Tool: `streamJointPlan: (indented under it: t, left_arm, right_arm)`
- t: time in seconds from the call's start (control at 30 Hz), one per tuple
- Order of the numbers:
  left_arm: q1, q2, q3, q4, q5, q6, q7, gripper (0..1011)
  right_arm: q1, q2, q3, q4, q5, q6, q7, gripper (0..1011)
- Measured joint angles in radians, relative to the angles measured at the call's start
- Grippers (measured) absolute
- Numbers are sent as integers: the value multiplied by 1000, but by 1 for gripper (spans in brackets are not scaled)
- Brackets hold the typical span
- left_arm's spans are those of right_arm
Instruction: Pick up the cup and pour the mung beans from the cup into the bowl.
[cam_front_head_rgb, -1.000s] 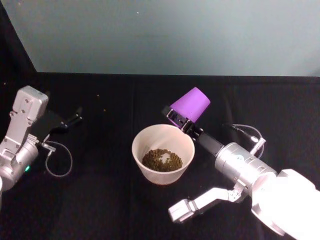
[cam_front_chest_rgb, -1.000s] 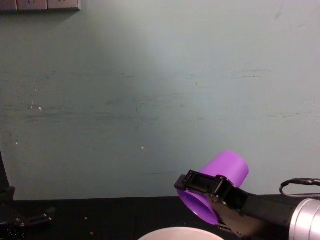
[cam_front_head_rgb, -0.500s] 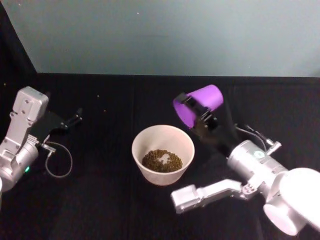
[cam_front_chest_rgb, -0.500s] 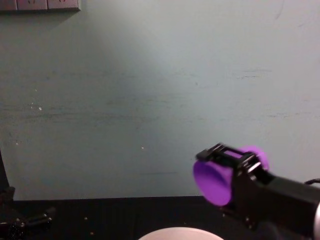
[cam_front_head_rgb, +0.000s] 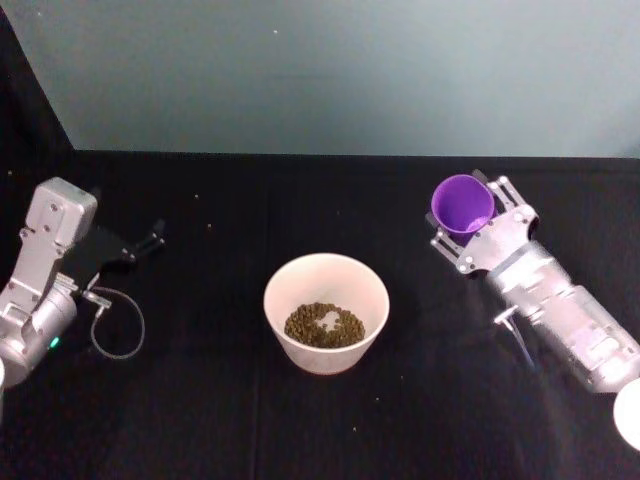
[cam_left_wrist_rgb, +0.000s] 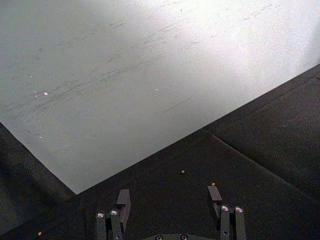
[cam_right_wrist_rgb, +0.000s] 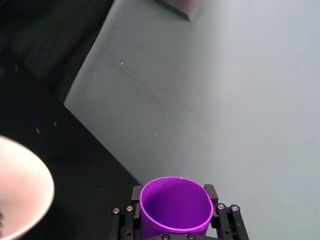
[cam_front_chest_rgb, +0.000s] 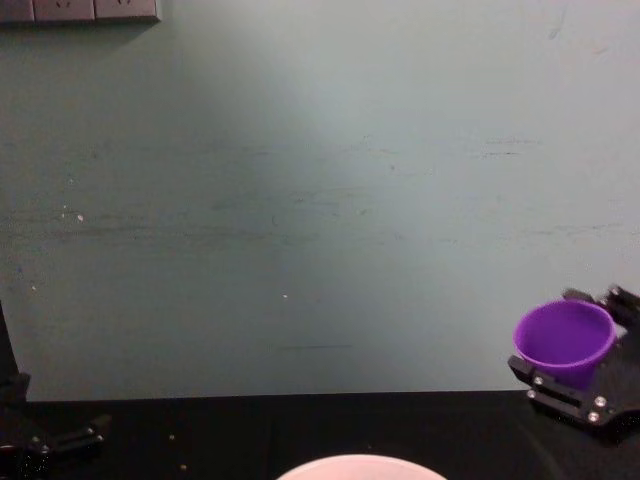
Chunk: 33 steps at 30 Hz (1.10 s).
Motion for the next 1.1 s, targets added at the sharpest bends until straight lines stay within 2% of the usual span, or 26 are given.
streamJointPlan:
  t: [0.07,0.1,0.17,0.2,0.33,0.37,0.47,0.6,1.1]
  left_arm:
    - [0,0,0,0,0,0,0,1011]
    - [0,0,0,0,0,0,0,1011]
    - [0,0,0,0,0,0,0,1011]
    - [0,0,0,0,0,0,0,1011]
    - [0,0,0,0,0,0,0,1011]
    - [0,0,0,0,0,0,0,1011]
    - [0,0,0,0,0,0,0,1011]
    - [0,0,0,0,0,0,0,1011]
    - [0,0,0,0,0,0,0,1011]
  right_arm:
    - [-10,-11,17,16,81,-17,34,756]
    - [-17,-23,32,33,159,-32,70,756]
    - [-23,-35,43,50,224,-39,103,756]
    - [-28,-45,52,65,277,-42,131,756]
    - [-37,-74,71,101,386,-34,196,756]
    - [-37,-74,71,101,386,-34,196,756]
    - [-40,-93,79,125,439,-22,240,756]
    - [-40,-108,83,142,471,-16,276,756]
    - [-34,-137,89,169,470,-9,339,756]
